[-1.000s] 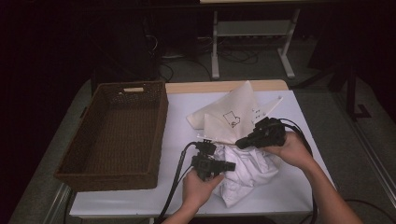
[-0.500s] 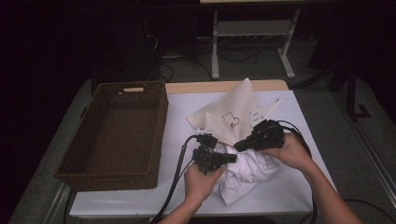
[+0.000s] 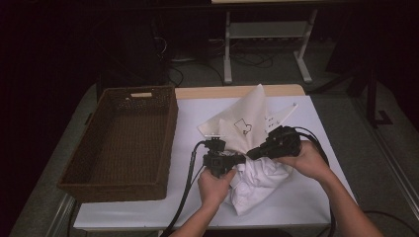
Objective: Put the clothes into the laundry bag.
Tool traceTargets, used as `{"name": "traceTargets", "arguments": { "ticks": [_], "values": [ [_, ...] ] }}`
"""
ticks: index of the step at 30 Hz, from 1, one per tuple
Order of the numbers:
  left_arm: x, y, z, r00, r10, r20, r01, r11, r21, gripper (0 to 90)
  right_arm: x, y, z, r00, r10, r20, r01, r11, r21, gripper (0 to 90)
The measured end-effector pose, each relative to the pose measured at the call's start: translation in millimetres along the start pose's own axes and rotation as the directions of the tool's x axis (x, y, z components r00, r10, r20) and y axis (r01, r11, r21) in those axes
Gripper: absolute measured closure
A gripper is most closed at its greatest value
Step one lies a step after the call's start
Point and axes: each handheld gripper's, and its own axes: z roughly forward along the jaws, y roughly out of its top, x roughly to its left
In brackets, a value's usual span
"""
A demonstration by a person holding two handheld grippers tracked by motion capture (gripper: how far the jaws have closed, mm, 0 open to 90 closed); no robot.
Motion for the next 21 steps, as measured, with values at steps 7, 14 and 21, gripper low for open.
{"name": "traceTargets", "arguments": {
  "ticks": [7, 14, 21],
  "values": [
    [-8.7, -9.4, -19.5, 0.9996, 0.026, 0.010, -0.027, 0.9971, 0.072, 58.1, -4.9, -3.2, -4.4, 0.9997, 0.012, 0.020, -0.012, 1.000, -0.004, 88.9],
    [-18.2, -21.5, -26.6, 0.9980, 0.060, 0.018, -0.062, 0.9896, 0.130, 48.1, -6.2, -3.2, -3.4, 0.9994, 0.011, 0.032, -0.011, 1.000, 0.007, 88.8],
    [-14.7, -21.0, 0.5, 0.9993, 0.037, 0.010, -0.038, 0.9898, 0.137, 57.1, -6.2, -3.0, 0.1, 0.9991, 0.008, 0.043, -0.009, 1.000, 0.024, 88.8]
  ]
}}
